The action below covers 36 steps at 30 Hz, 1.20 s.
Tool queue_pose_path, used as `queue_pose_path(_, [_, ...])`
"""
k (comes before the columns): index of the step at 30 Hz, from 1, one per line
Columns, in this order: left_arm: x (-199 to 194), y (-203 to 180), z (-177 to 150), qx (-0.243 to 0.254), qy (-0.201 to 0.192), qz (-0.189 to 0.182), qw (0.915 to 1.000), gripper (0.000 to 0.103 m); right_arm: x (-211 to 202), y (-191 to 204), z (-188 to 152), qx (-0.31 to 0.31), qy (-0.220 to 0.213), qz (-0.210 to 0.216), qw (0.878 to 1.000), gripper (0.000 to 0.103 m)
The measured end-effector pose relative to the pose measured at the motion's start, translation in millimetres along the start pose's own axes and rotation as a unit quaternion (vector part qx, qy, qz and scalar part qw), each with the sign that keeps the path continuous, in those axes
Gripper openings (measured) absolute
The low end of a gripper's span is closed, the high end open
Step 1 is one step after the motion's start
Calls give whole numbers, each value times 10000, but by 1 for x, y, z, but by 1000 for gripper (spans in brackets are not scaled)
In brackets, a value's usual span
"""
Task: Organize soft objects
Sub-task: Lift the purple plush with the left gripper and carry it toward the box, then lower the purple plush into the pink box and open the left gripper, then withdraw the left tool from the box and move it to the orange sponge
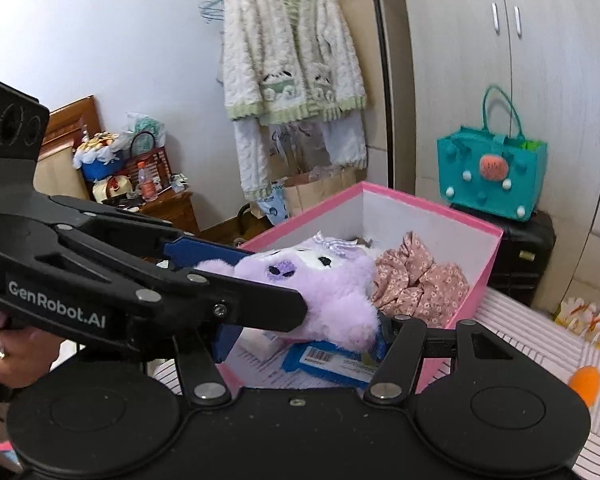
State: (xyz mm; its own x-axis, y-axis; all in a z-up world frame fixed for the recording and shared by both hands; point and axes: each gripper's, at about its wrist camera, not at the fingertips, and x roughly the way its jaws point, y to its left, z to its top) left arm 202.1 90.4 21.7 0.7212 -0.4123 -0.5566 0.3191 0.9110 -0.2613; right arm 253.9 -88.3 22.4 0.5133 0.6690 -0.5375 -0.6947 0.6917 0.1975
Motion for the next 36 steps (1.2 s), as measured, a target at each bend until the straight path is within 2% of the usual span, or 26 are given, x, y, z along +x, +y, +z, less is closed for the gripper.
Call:
queue_pose_path(3, [14, 16, 2, -189, 123, -5, 9997, 58, 15, -4, 0, -125, 81, -12, 9999, 66])
queue_pose_path(8, [32, 31, -6, -497, 238, -135, 9984, 57, 35, -3, 0, -751, 255, -342, 9963, 66])
queue_pose_path(12, [47, 36, -9, -506, 371, 54, 9980, 57, 49, 0, -2, -966, 433, -457, 9933, 66])
queue_pose_path(15, [50, 38, -11, -489, 431, 160, 9977, 57, 57, -4, -1, -843, 599, -411, 9938, 66])
queue_pose_path(18, [45, 35, -13, -331, 390, 479, 9975, 59, 59, -4, -3, -869, 640, -622, 9922, 75])
queue_pose_path(21, [34, 30, -18, -43, 218, 690, 9974, 60, 52, -3, -8, -1028, 629, -932, 9883, 76])
queue_pose_path(26, [17, 24, -17, -25, 237, 614, 9978, 61, 23, -14, -11, -466, 468, -501, 9966, 76])
queue_pose_path(30, [1, 18, -16, -2, 157, 642, 9978, 63, 1, -14, -12, -224, 336, -401, 9984, 77])
queue_pose_path(36, [-25, 5, -17, 8, 287, 483, 9984, 63, -37, -9, -14, 12, 261, -287, 9992, 77])
